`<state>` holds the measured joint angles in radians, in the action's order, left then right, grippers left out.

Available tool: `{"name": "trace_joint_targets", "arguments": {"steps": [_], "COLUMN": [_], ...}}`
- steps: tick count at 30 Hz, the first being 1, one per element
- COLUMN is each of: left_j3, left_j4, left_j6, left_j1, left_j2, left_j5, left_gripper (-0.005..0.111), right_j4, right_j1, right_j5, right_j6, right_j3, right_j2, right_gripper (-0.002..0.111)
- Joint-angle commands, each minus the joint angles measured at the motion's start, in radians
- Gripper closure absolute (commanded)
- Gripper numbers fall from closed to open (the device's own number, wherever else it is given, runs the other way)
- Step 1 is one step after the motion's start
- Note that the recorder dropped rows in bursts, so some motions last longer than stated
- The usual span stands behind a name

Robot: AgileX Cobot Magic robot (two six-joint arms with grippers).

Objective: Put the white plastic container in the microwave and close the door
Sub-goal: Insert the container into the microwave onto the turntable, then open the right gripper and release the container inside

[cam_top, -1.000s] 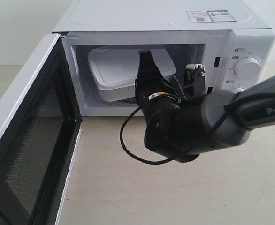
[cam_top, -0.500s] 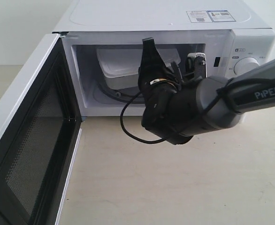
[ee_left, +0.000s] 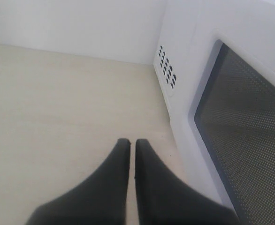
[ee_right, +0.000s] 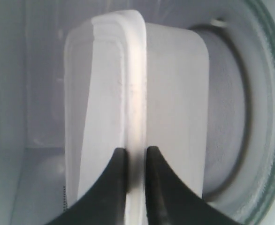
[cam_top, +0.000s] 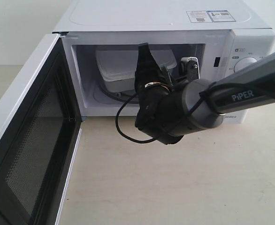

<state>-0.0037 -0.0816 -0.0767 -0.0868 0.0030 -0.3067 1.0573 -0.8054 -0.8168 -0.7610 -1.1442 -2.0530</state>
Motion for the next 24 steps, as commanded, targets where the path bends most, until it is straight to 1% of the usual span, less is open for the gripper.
{"name": "trace_joint_targets", "arguments": {"steps": [1, 10, 12, 14, 15, 16, 17, 18, 20, 21, 22, 23, 24], "left_j3": [0.004, 0.004, 0.004, 0.004, 0.004, 0.004, 0.004, 0.004, 0.004, 0.004, 0.004, 0.004, 0.004], "left_j4": [0.0, 0.0, 0.0, 0.0, 0.0, 0.0, 0.0, 0.0, 0.0, 0.0, 0.0, 0.0, 0.0], "left_j6": [-0.006, -0.006, -0.006, -0.006, -0.006, -0.006, -0.006, -0.006, -0.006, -0.006, -0.006, -0.006, -0.006], "left_j1": [0.002, 0.002, 0.002, 0.002, 0.002, 0.002, 0.002, 0.002, 0.002, 0.002, 0.002, 0.002, 0.002], "left_j2": [-0.003, -0.003, -0.003, -0.003, -0.003, -0.003, -0.003, -0.003, -0.003, -0.003, -0.003, -0.003, -0.003], "left_j5": [0.003, 0.003, 0.003, 0.003, 0.003, 0.001, 0.001, 0.001, 0.001, 0.001, 0.001, 0.001, 0.001], "left_gripper": [0.102, 0.102, 0.102, 0.102, 0.102, 0.102, 0.102, 0.102, 0.102, 0.102, 0.102, 0.102, 0.102], "right_j4": [-0.013, -0.015, -0.018, -0.02, -0.02, -0.02, -0.025, -0.03, -0.076, -0.165, -0.197, -0.268, -0.288], "right_j1": [0.009, 0.009, 0.009, 0.009, 0.007, 0.007, 0.007, 0.007, 0.007, 0.007, 0.007, 0.007, 0.007], "right_j5": [-0.03, -0.012, -0.012, -0.009, -0.008, -0.008, -0.002, 0.003, 0.029, 0.035, 0.037, 0.043, 0.048], "right_j6": [0.011, 0.007, 0.001, -0.008, -0.031, -0.031, -0.031, -0.031, -0.016, 0.009, 0.031, 0.089, 0.135], "right_j3": [-0.007, -0.007, -0.007, -0.007, -0.007, -0.007, -0.007, -0.007, -0.003, 0.009, 0.018, 0.043, 0.076], "right_j2": [0.002, -0.004, -0.004, -0.004, -0.004, -0.004, -0.004, -0.004, -0.004, 0.002, 0.01, 0.029, 0.052], "right_gripper": [0.108, 0.108, 0.106, 0.097, 0.082, 0.072, 0.057, 0.053, 0.055, 0.059, 0.063, 0.073, 0.081]}}
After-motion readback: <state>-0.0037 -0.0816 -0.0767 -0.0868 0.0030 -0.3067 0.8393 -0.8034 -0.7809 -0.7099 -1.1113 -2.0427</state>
